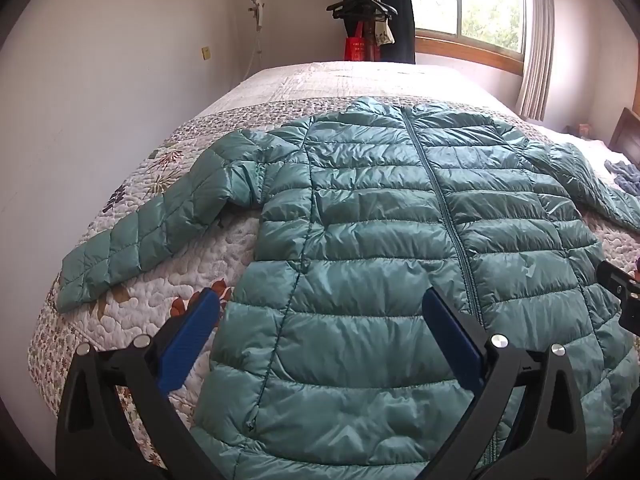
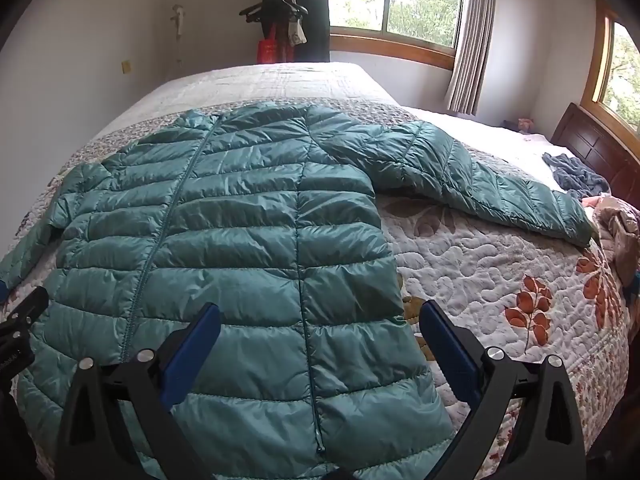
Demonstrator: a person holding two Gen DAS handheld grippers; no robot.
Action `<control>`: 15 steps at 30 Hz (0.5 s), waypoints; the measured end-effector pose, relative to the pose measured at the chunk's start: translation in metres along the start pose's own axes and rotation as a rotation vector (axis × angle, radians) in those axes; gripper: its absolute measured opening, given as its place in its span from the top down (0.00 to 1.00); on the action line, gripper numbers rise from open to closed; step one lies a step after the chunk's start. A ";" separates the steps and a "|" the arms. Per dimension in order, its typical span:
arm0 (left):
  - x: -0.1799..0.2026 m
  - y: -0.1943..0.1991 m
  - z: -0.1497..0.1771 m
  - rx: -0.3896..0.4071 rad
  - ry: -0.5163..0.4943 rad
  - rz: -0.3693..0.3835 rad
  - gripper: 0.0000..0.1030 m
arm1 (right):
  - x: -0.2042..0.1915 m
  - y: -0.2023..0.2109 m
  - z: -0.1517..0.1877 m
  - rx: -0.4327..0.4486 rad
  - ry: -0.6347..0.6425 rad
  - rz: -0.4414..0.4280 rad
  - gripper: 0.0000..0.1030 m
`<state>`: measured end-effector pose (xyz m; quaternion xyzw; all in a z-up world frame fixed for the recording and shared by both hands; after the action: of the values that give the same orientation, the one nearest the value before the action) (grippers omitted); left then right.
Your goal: Fold large clothes
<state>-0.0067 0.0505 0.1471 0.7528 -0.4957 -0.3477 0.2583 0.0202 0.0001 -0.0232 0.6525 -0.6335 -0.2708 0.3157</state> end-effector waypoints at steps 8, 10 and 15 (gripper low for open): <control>0.000 -0.002 0.002 0.003 -0.003 0.000 0.03 | -0.004 -0.005 0.006 -0.003 0.002 -0.023 0.04; -0.003 -0.001 0.000 0.002 0.001 0.001 0.03 | -0.005 -0.005 0.009 0.000 -0.003 -0.032 0.04; -0.001 0.000 0.000 0.002 0.003 0.002 0.03 | -0.001 -0.007 0.006 -0.011 -0.013 -0.029 0.04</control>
<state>-0.0064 0.0514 0.1473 0.7530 -0.4963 -0.3460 0.2586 0.0199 0.0007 -0.0322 0.6582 -0.6244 -0.2831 0.3110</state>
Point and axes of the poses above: each gripper's, at about its wrist camera, not at the fingertips, and y roughly against the way its jaws point, x to its right, z to its underside, the point moved 3 cm from there along -y, roughly the way its jaws point, and after that the axes turned 1 degree about y, right-handed, at the moved point
